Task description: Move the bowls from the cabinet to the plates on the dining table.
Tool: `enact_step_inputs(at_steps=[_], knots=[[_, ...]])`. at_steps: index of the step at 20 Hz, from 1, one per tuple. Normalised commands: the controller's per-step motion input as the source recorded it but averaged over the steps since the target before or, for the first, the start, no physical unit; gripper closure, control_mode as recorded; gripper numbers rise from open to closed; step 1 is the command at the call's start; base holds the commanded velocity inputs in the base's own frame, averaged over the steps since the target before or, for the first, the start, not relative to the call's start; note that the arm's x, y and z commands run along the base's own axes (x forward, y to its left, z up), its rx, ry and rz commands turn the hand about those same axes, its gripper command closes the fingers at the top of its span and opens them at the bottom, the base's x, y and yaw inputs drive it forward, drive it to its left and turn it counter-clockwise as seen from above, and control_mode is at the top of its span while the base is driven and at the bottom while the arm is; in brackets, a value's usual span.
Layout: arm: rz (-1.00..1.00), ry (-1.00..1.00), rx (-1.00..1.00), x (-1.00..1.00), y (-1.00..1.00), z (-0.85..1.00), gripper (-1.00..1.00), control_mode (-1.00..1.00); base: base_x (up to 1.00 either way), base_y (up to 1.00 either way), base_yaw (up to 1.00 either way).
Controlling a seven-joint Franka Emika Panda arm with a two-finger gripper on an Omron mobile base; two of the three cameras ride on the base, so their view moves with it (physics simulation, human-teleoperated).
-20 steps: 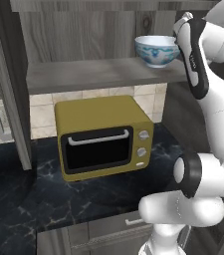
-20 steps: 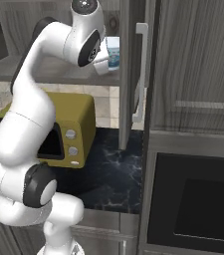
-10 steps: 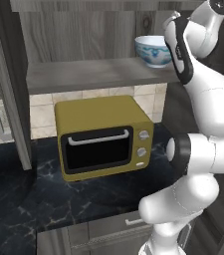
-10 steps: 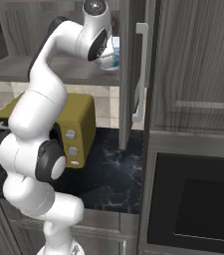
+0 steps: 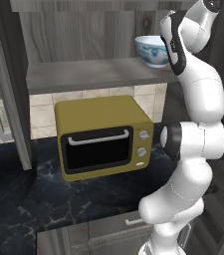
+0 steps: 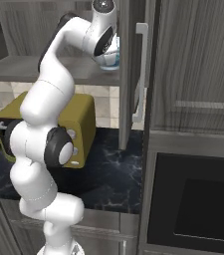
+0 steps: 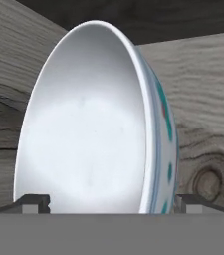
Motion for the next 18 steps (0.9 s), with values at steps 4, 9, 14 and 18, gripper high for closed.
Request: enact_step_inputs(at_steps=[4, 9, 14, 18], knots=[[0.00, 0.03, 0.04, 0.04, 0.00, -0.03, -1.00, -1.00, 0.00, 0.00, 0.00], [0.00, 0.01, 0.01, 0.06, 0.00, -0.02, -1.00, -1.00, 0.00, 0.00, 0.00], [0.00, 0.01, 0.02, 0.10, 0.00, -0.04, 1.00, -1.00, 0.00, 0.00, 0.00], [0.00, 0.00, 0.01, 0.00, 0.00, -0.01, 1.00, -1.00, 0.00, 0.00, 0.00]])
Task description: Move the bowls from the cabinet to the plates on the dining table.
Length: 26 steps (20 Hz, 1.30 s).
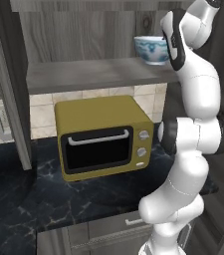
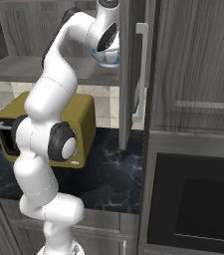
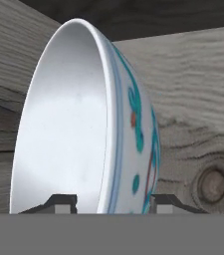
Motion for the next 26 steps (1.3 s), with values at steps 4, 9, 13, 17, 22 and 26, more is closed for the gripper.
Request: enact_step_inputs(at_steps=[4, 9, 13, 17, 22, 26], knots=[[0.00, 0.00, 0.01, 0.00, 0.00, 0.00, 1.00, -1.00, 0.00, 0.00, 0.00], [0.00, 0.00, 0.00, -0.01, 0.00, 0.00, 1.00, -1.00, 0.00, 0.00, 0.00], [0.00, 0.00, 0.00, -0.54, 0.00, 0.00, 1.00, -1.00, 0.00, 0.00, 0.00], [-0.01, -0.02, 0.00, -0.88, 0.00, 0.00, 1.00, -1.00, 0.00, 0.00, 0.00], [0.00, -0.13, 0.00, -0.89, 0.00, 0.00, 1.00, -1.00, 0.00, 0.00, 0.00], [0.00, -0.23, 0.00, -0.71, 0.00, 0.00, 1.00, -1.00, 0.00, 0.00, 0.00]])
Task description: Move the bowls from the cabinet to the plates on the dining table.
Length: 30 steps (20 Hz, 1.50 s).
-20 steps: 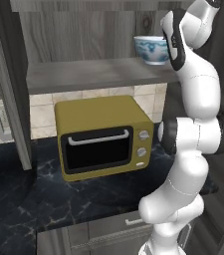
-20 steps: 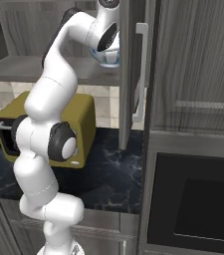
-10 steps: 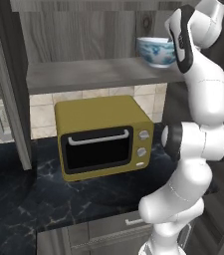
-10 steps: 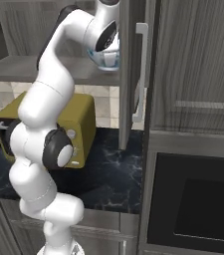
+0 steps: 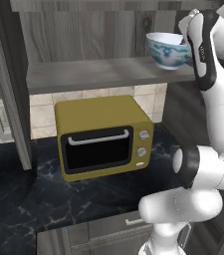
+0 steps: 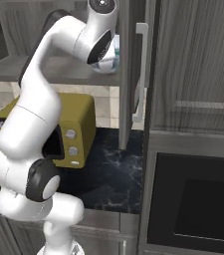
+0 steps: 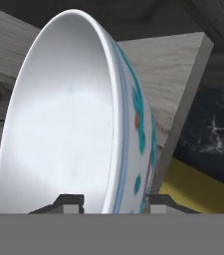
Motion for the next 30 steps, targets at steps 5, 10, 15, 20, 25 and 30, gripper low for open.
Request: enact_step_inputs(at_steps=[5, 10, 15, 20, 25, 30], knots=[[0.00, -0.16, 0.00, -0.81, 0.19, 0.05, 1.00, -1.00, 0.00, 0.00, 0.00], [0.00, -0.02, 0.00, -0.86, 0.39, 0.16, 1.00, -1.00, 0.00, 0.00, 0.00], [0.00, 0.00, 0.00, -0.84, 0.27, 0.53, 1.00, -1.00, 0.00, 0.00, 0.00], [0.00, 0.00, 0.01, -0.98, 0.25, 0.21, 1.00, -1.00, 0.00, 0.00, 0.00], [0.00, 0.03, 0.02, -1.00, 0.17, 0.00, 1.00, -1.00, 0.00, 0.00, 0.00], [0.00, 0.00, 0.00, -1.00, 0.23, 0.00, 1.00, -1.00, 0.00, 0.00, 0.00]])
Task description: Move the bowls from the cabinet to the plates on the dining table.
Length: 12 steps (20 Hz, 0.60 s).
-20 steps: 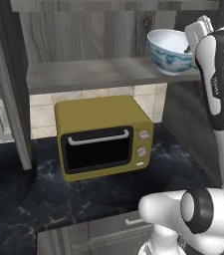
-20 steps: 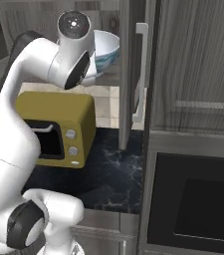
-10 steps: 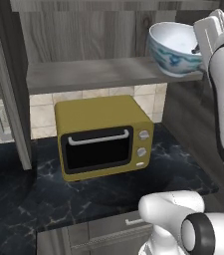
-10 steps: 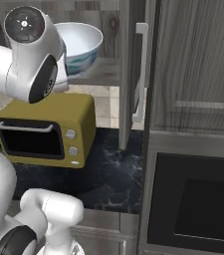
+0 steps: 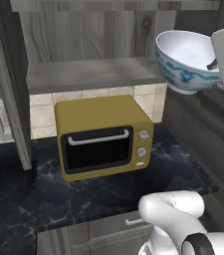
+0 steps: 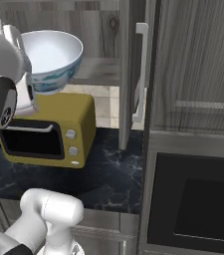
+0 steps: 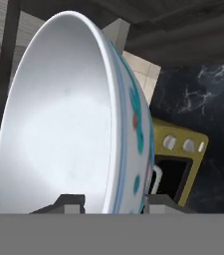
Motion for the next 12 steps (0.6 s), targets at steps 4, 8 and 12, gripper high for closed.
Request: enact_step_inputs(at_steps=[4, 8, 12], knots=[[0.00, 0.00, 0.00, -1.00, 0.28, -0.04, 1.00, -1.00, 0.00, 0.00, 0.00], [0.00, 0.02, 0.02, -1.00, 0.24, -0.12, 1.00, -1.00, 0.00, 0.00, 0.00], [0.00, 0.05, 0.01, -0.89, 0.20, -0.34, 1.00, -1.00, 0.00, 0.00, 0.00]])
